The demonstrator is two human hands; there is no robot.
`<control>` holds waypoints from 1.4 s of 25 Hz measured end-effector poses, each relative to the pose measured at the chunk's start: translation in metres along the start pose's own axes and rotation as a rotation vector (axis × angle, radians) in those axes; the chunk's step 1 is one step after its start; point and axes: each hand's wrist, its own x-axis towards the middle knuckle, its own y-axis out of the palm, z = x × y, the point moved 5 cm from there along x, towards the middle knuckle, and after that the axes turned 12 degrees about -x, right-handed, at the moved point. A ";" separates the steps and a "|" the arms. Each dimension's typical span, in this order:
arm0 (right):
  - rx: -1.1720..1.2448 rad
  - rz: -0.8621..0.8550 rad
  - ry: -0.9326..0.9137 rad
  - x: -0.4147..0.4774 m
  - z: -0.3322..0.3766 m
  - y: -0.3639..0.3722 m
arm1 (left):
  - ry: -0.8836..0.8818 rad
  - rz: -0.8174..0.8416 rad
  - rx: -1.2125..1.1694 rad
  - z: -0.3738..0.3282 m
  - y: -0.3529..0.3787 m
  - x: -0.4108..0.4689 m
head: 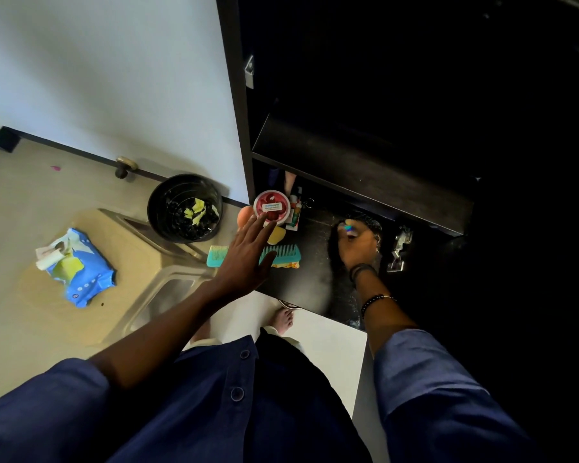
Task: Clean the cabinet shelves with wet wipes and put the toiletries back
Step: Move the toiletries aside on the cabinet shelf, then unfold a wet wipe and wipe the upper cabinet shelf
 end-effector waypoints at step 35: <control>-0.085 0.044 -0.589 -0.166 0.140 0.061 | -0.044 -0.207 -0.102 0.071 -0.067 -0.078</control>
